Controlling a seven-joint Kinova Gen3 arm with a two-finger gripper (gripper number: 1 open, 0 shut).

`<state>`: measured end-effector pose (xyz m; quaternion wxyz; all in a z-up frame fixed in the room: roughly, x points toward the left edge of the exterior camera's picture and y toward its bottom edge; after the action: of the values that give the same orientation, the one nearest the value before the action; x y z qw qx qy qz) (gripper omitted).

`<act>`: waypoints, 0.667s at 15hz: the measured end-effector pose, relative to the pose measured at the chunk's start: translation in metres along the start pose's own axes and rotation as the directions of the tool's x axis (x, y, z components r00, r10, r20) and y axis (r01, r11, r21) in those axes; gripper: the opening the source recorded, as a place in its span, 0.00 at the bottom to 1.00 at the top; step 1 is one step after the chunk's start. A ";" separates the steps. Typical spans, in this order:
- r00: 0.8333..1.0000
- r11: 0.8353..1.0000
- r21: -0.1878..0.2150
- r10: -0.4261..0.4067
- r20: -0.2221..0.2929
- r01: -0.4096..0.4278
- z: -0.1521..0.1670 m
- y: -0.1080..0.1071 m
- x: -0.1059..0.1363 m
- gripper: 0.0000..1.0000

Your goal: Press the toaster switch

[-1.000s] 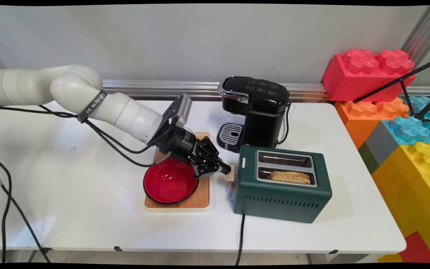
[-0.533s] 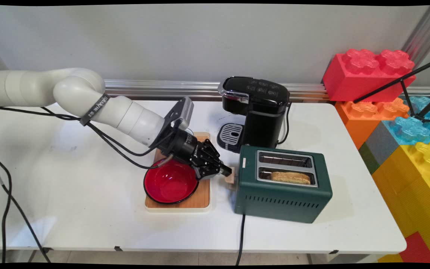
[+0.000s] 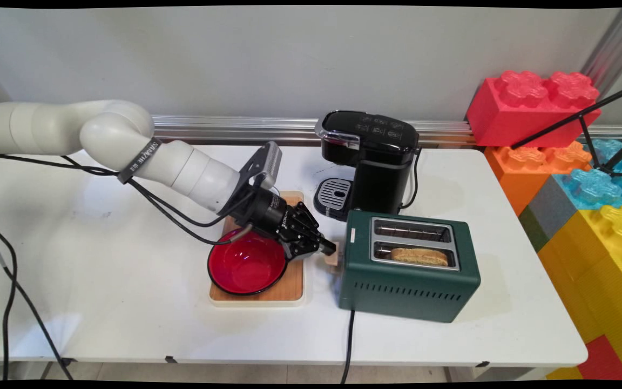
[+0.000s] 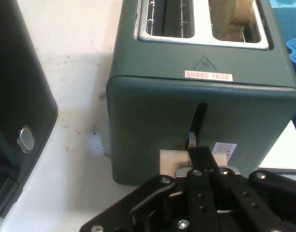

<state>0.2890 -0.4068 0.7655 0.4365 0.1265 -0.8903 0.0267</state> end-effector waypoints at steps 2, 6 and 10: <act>1.000 1.000 0.000 -0.001 0.002 0.001 0.000 0.000 0.000 0.00; 1.000 1.000 0.002 -0.004 0.006 0.004 -0.002 0.001 -0.002 0.00; 1.000 1.000 0.006 -0.008 0.007 0.008 -0.002 0.001 -0.002 0.00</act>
<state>0.2915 -0.4049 0.7654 0.4333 0.1315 -0.8912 0.0269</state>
